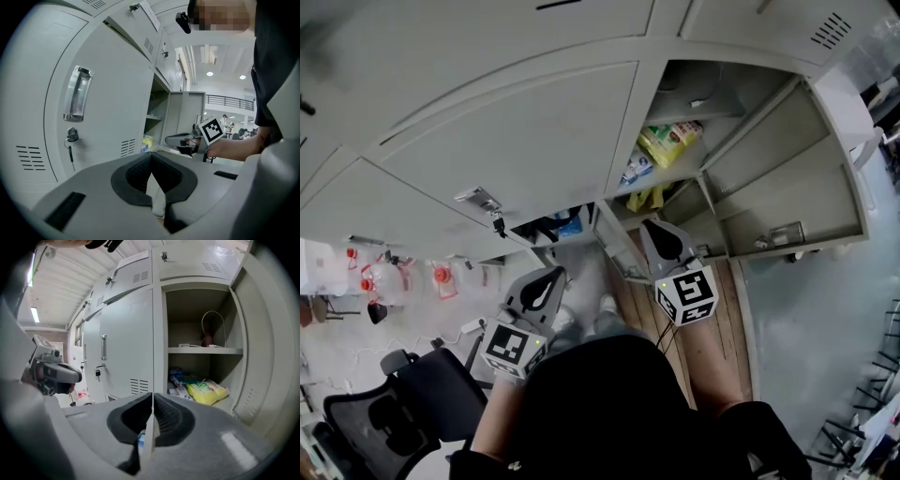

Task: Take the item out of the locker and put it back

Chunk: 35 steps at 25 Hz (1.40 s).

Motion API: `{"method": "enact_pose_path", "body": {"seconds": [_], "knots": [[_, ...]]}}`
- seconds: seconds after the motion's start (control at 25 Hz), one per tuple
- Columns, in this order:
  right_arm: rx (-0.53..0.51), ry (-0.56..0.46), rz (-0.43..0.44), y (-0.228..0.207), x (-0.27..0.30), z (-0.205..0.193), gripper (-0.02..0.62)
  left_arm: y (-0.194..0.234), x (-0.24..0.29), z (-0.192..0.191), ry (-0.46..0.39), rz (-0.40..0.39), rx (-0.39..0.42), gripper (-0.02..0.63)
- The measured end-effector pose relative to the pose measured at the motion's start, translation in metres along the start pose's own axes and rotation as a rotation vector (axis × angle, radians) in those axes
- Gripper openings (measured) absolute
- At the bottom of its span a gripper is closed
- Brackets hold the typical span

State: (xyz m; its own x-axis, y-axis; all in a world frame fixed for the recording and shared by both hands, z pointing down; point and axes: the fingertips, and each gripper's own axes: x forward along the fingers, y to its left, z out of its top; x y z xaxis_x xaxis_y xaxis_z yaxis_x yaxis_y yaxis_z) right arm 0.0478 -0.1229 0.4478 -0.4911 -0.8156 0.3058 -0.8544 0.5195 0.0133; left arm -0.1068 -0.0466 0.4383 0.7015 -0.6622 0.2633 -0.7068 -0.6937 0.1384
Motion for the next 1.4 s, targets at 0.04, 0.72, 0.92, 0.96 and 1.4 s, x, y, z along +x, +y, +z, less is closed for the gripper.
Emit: {"method": "enact_pose_path", "body": {"seconds": [0.04,0.72,0.92,0.96,1.4], "knots": [[0.0,0.001,0.001,0.003,-0.003,0.001,0.008,-0.001,0.001,0.002,-0.003,-0.01,0.002,0.011],[0.009,-0.007,-0.027,0.041,-0.056,0.003,0.006,-0.019,0.014,0.013,-0.027,-0.147,0.041,0.011],[0.013,-0.014,-0.036,0.047,-0.067,0.001,0.006,-0.024,0.013,0.012,-0.033,-0.163,0.038,0.011],[0.013,-0.013,-0.036,0.048,-0.069,0.0,0.006,-0.025,0.013,0.012,-0.035,-0.164,0.038,0.011],[0.014,-0.015,-0.029,0.056,-0.076,-0.001,0.006,-0.029,0.012,0.012,-0.039,-0.169,0.032,0.011]]}}
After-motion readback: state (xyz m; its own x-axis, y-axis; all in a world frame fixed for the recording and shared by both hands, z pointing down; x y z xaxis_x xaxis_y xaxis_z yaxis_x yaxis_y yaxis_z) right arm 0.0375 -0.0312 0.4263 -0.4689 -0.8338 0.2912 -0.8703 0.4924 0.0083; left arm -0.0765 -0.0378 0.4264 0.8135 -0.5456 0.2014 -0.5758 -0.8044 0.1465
